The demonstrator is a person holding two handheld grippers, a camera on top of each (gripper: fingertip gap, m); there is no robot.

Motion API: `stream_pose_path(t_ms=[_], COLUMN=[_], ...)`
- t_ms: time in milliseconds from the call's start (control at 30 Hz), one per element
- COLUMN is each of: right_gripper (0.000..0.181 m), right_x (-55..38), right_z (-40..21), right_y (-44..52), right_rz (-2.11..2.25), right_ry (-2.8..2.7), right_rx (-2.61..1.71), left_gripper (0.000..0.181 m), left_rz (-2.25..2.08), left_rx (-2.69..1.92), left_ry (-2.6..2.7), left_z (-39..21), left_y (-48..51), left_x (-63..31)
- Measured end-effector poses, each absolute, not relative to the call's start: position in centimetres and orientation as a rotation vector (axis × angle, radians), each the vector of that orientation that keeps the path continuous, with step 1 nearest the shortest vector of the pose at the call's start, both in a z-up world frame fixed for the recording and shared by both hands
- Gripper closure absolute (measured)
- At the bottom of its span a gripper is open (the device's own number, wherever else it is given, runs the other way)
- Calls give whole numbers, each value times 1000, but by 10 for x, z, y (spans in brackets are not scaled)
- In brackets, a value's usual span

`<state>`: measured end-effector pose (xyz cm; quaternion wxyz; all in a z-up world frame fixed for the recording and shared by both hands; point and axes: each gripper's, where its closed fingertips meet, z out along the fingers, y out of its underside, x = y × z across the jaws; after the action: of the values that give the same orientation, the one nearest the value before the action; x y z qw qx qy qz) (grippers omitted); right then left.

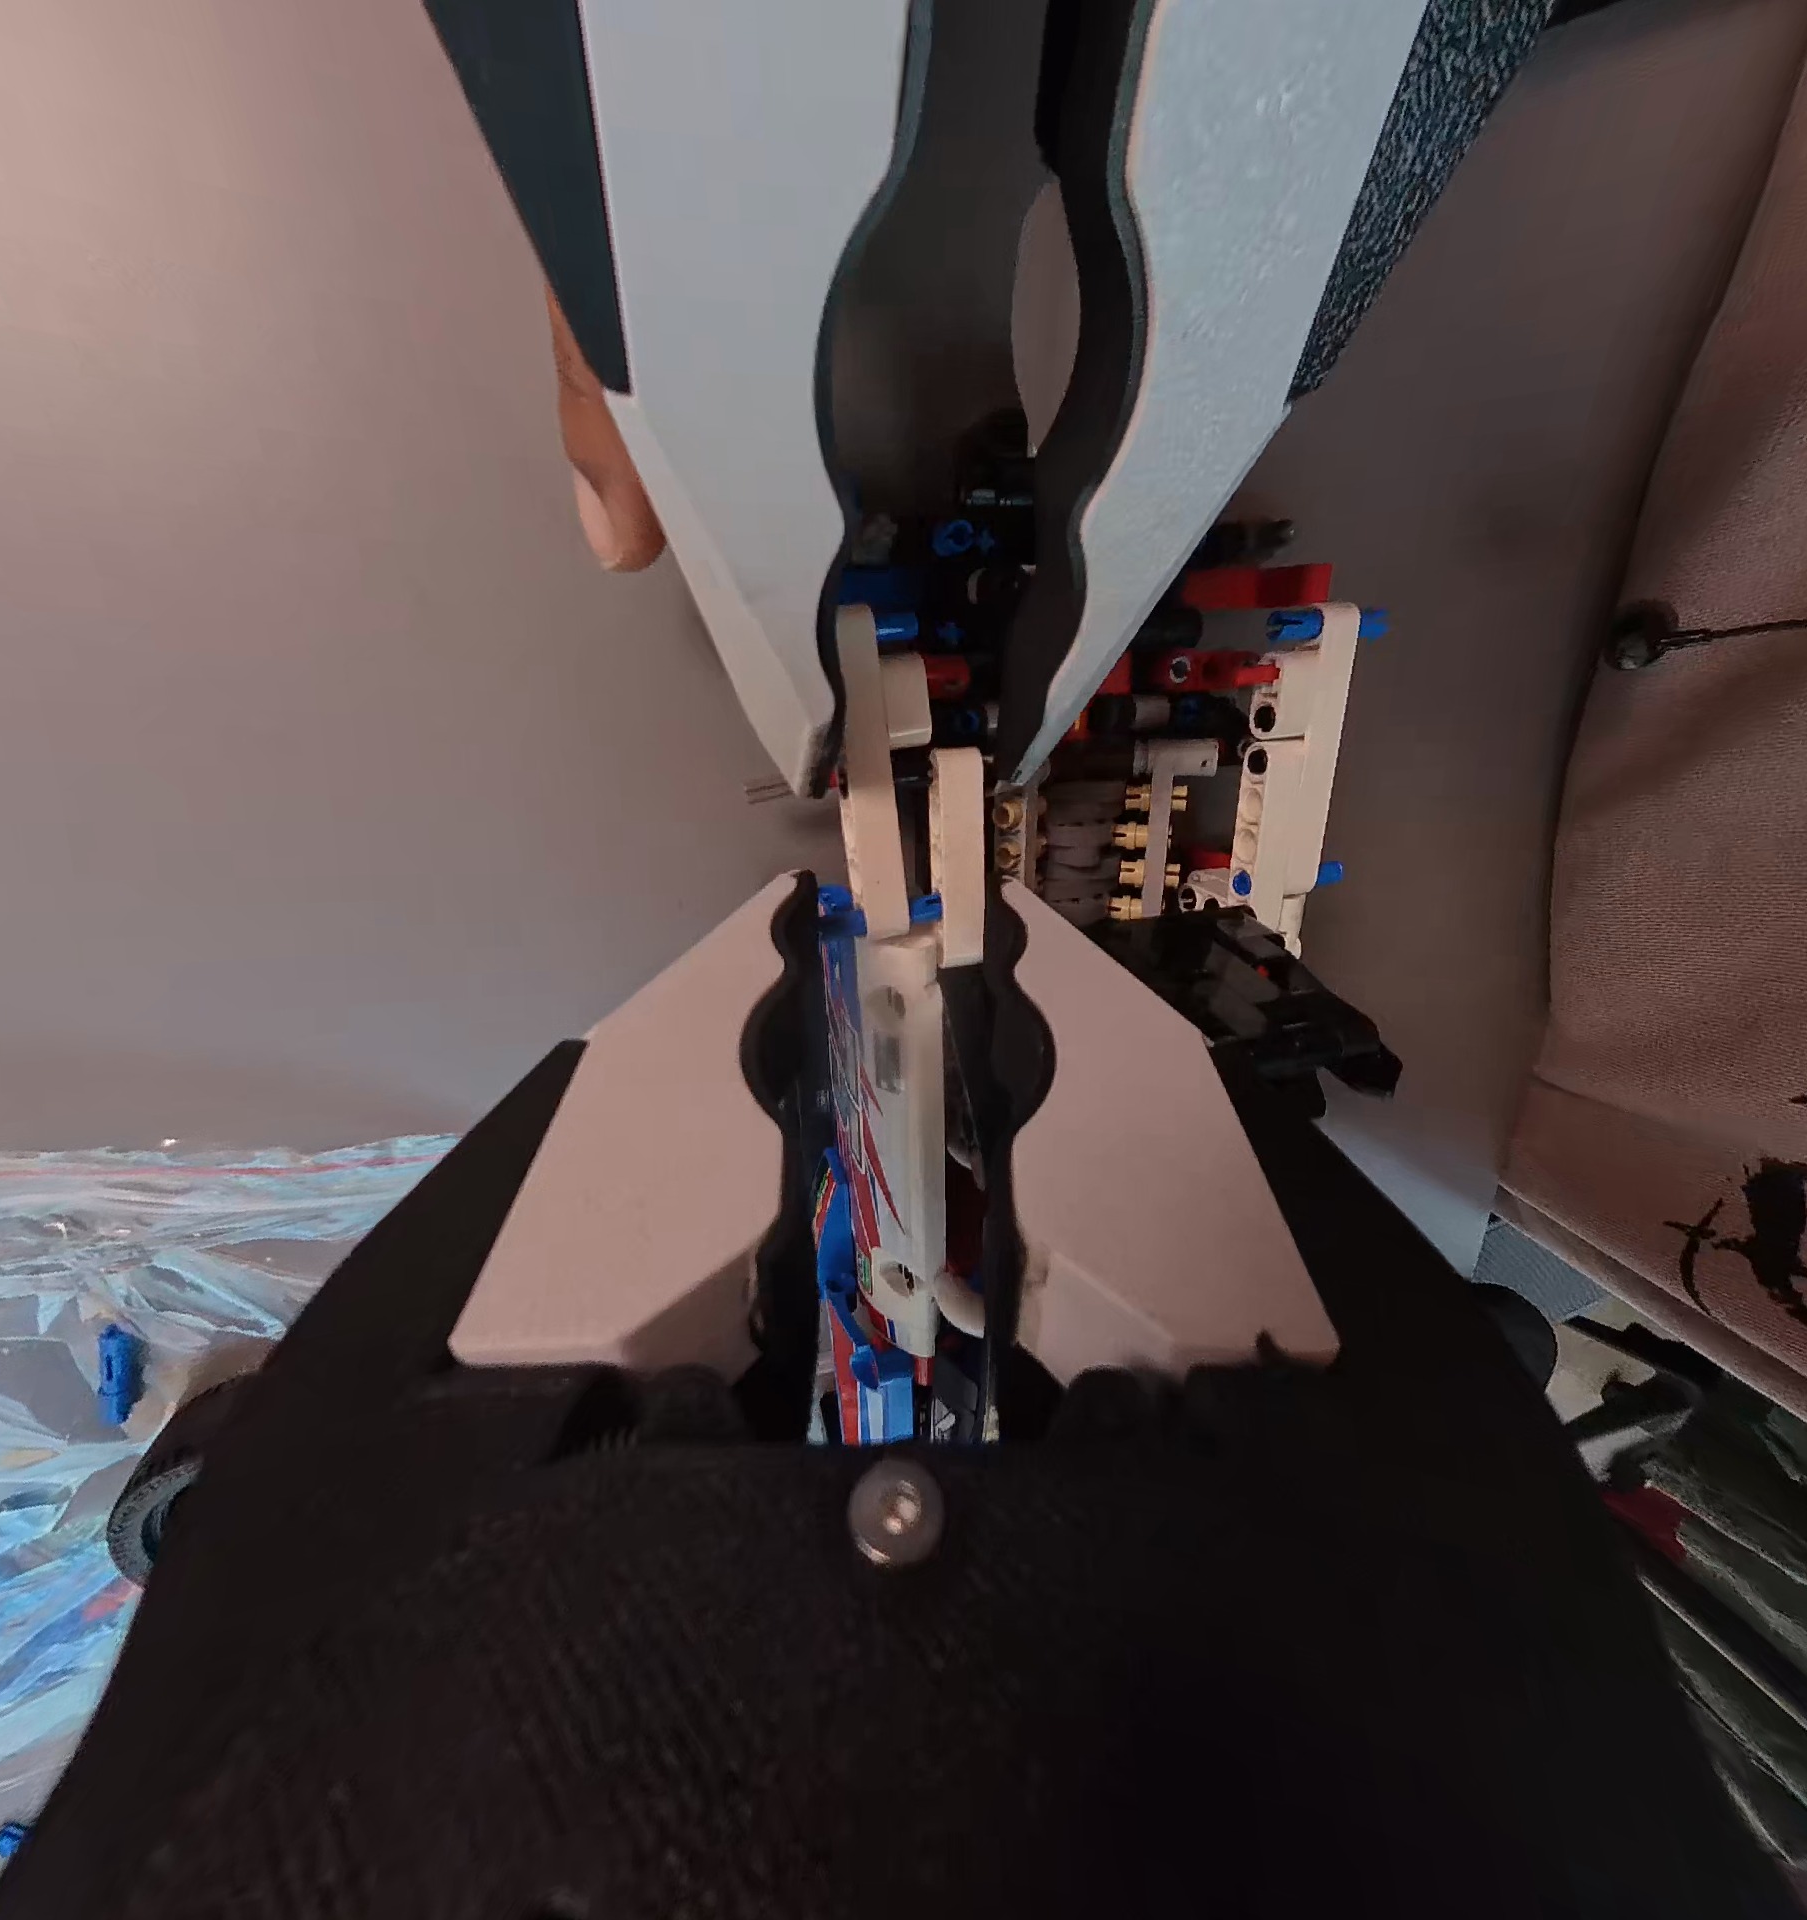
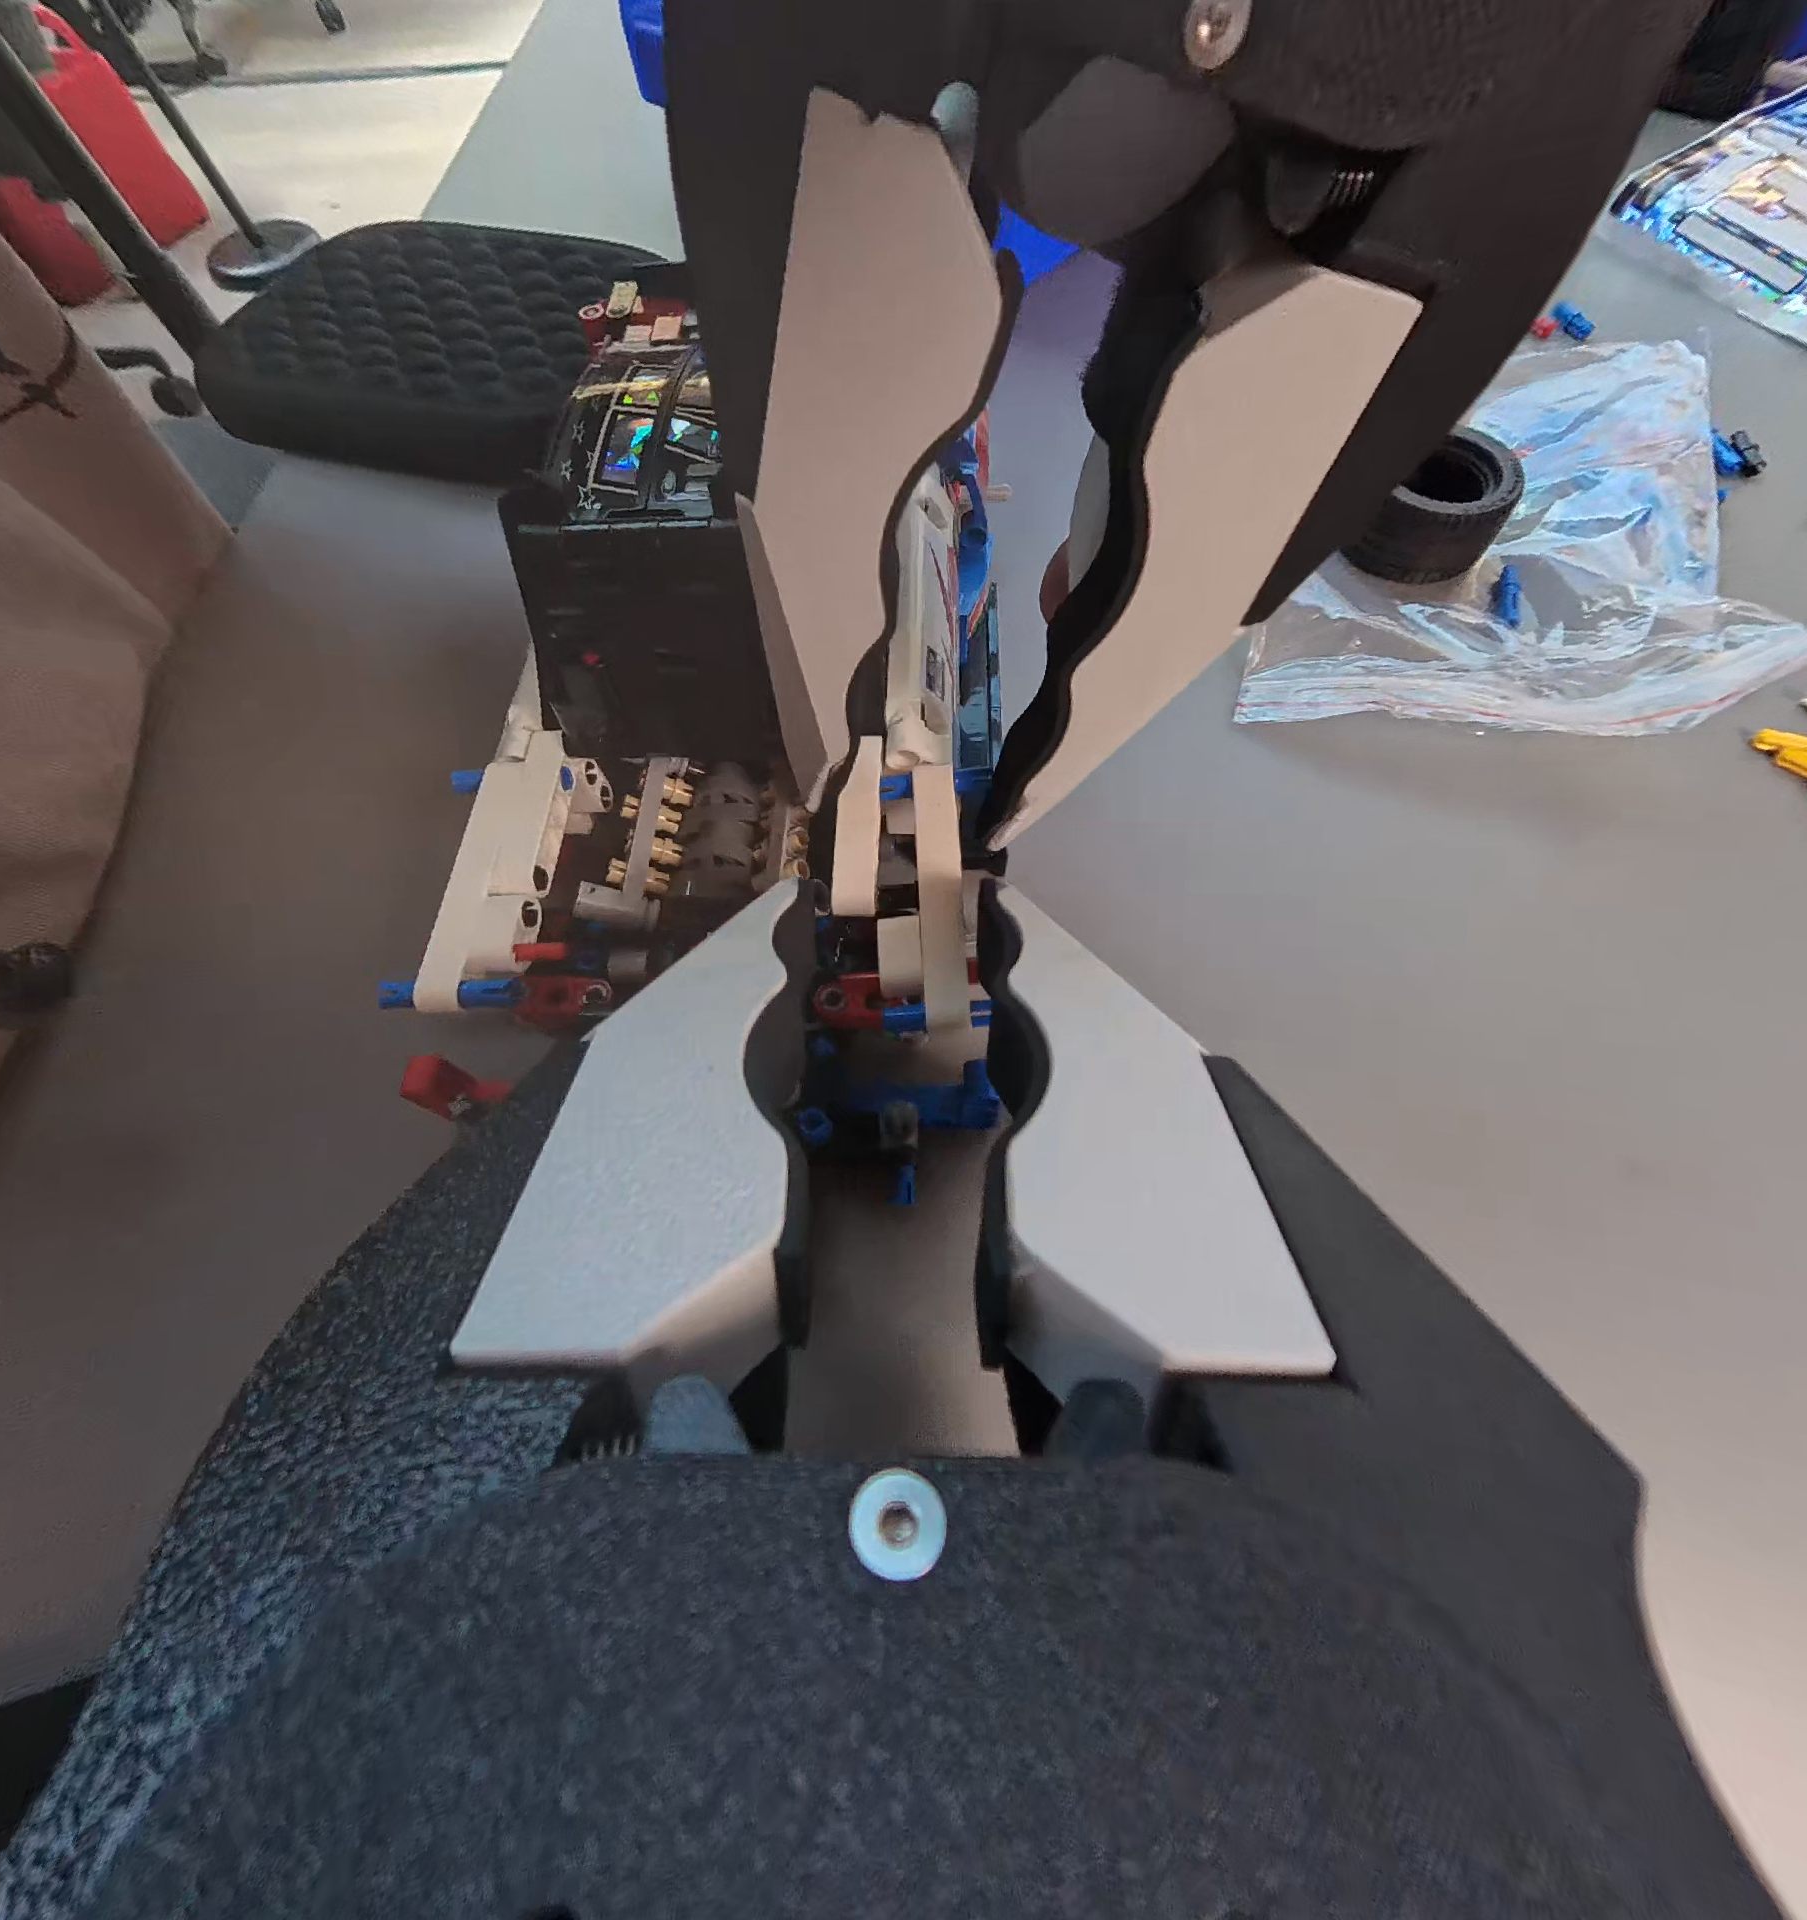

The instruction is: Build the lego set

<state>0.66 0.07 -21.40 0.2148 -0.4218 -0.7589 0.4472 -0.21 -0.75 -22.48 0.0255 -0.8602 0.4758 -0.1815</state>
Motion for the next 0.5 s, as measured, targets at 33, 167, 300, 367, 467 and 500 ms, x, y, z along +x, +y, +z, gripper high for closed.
stream_pose_path(t_ms=[33, 167, 300, 367, 467, 500], right_gripper=[152, 150, 153, 155, 160, 160], right_x=[6, 6, 4, 3, 1, 1], right_z=[-214, -215, -216, -216, -215, -215], right_y=[0, -1, -5, -6, -5, -5], right_rz=[1249, 1262, 1298, 1301, 1289, 1288], right_ry=[-2105, -2097, -2098, -2099, -2088, -2085], right_rx=[-1175, -1192, -1234, -1242, -1246, -1252], left_gripper=[151, 151, 151, 151, 151, 151], left_rz=[-572, -634, -691, -725, -769, -780], left_rx=[-2654, -2634, -2611, -2595, -2560, -2549], left_ry=[1466, 1431, 1414, 1404, 1380, 1370], left_z=[-225, -225, -225, -224, -224, -223], left_y=[-8, -9, -10, -11, -11, -11], left_x=[-2, -2, -3, -4, -4, -5])
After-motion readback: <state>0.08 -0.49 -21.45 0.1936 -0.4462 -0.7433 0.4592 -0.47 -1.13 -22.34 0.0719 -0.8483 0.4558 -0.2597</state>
